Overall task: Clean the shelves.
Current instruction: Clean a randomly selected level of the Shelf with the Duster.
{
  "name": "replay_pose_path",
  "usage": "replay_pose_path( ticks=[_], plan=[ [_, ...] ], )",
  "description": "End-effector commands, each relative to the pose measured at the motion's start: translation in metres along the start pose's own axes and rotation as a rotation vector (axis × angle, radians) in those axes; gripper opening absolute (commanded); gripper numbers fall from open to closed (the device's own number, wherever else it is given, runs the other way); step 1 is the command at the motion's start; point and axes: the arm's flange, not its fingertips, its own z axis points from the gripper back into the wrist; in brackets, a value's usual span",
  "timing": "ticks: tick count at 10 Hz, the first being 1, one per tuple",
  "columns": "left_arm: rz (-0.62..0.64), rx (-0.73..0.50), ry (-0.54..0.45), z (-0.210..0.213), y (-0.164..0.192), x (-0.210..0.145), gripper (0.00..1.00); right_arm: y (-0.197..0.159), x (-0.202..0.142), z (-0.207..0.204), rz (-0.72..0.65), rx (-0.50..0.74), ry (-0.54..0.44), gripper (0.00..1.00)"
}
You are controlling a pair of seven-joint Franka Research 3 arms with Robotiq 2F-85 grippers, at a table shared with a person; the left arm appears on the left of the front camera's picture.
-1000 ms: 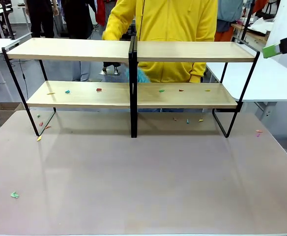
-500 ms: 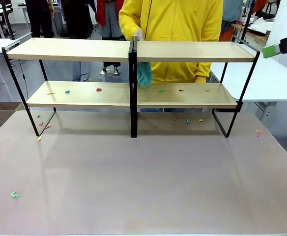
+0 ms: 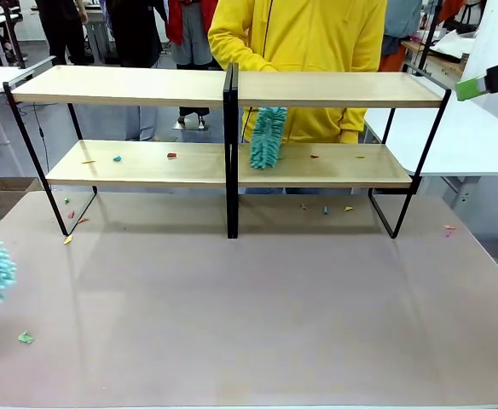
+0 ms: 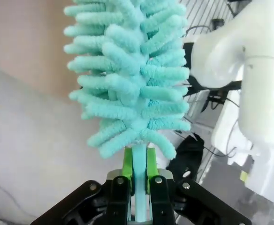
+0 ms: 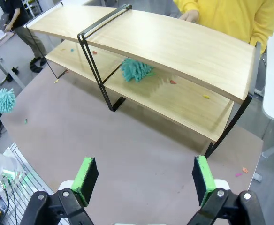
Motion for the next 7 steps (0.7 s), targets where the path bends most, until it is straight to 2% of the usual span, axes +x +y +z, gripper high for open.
replay_pose_path(
  ticks=[1, 2, 3, 4, 5, 7],
  plan=[
    [0.074, 0.012, -0.055, -0.012, -0.016, 0.057, 0.12, 0.0, 0.0, 0.0, 0.0, 0.001, -0.001, 1.0],
    [0.077, -0.026, -0.1, -0.013, -0.025, 0.096, 0.12, 0.0, 0.0, 0.0, 0.0, 0.001, -0.001, 1.0],
    [0.13, -0.043, -0.123, -0.022, -0.035, 0.139, 0.12, 0.0, 0.0, 0.0, 0.0, 0.001, -0.001, 1.0],
    [0.149, -0.123, -0.118, -0.027, -0.045, 0.172, 0.12, 0.0, 0.0, 0.0, 0.0, 0.001, -0.001, 1.0],
    [0.075, -0.032, -0.07, -0.018, -0.025, 0.103, 0.12, 0.0, 0.0, 0.0, 0.0, 0.001, -0.001, 1.0],
    [0.075, -0.032, -0.07, -0.018, -0.025, 0.103, 0.12, 0.0, 0.0, 0.0, 0.0, 0.001, -0.001, 1.0]
  ],
)
